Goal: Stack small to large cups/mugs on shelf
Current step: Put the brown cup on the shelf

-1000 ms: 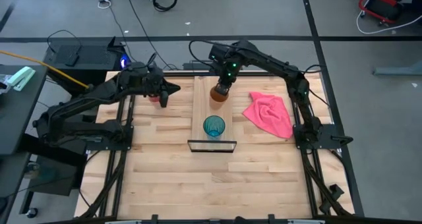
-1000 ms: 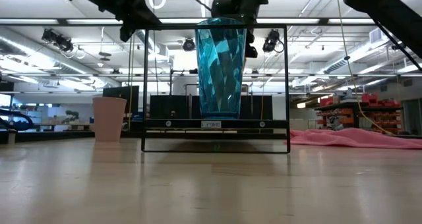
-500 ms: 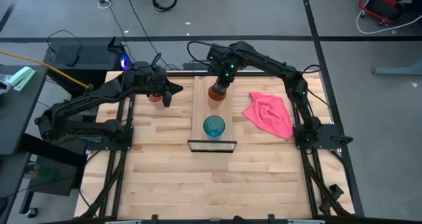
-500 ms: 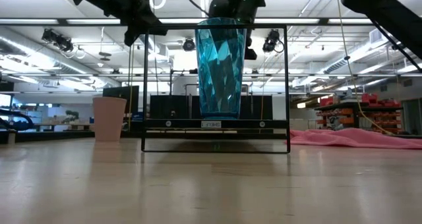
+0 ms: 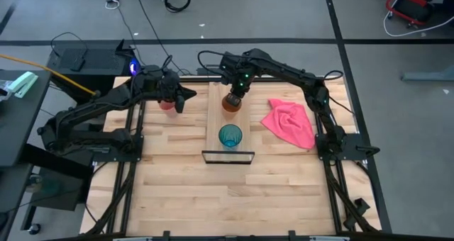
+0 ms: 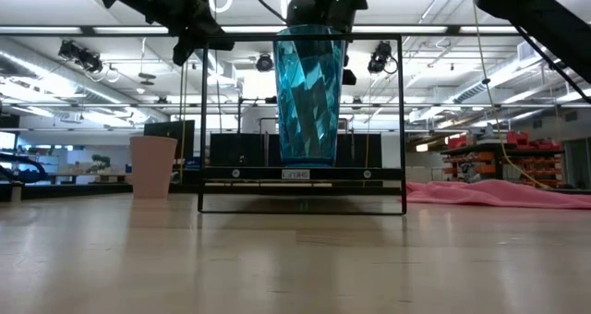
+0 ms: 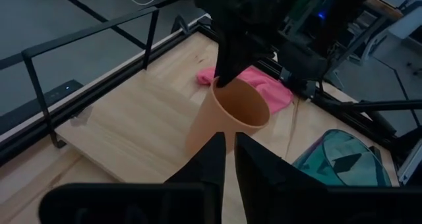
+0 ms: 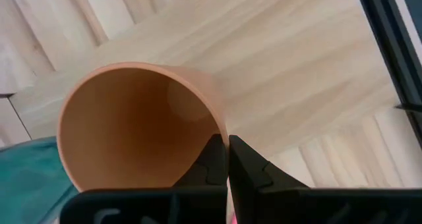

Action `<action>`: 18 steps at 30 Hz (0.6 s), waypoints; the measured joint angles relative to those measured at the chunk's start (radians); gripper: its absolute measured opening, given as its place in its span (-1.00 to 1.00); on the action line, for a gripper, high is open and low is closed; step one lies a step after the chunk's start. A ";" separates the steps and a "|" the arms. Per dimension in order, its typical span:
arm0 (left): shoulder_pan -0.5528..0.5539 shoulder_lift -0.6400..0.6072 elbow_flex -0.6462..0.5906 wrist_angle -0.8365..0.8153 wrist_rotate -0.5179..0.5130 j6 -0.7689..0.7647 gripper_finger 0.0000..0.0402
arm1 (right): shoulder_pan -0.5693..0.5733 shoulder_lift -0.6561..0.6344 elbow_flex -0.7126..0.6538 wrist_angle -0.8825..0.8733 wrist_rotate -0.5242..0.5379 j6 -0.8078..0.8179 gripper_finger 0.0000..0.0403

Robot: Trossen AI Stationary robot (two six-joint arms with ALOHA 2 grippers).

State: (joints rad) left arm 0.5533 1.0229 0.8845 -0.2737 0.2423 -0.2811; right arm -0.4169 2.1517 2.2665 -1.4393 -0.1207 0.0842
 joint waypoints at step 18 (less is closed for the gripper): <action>0.000 -0.001 0.000 -0.001 -0.001 0.002 -0.79 | 0.026 0.002 -0.058 0.028 0.000 0.003 -0.99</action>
State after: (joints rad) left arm 0.5533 1.0218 0.8845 -0.2743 0.2417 -0.2788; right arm -0.3912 2.1532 2.2085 -1.4117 -0.1207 0.0868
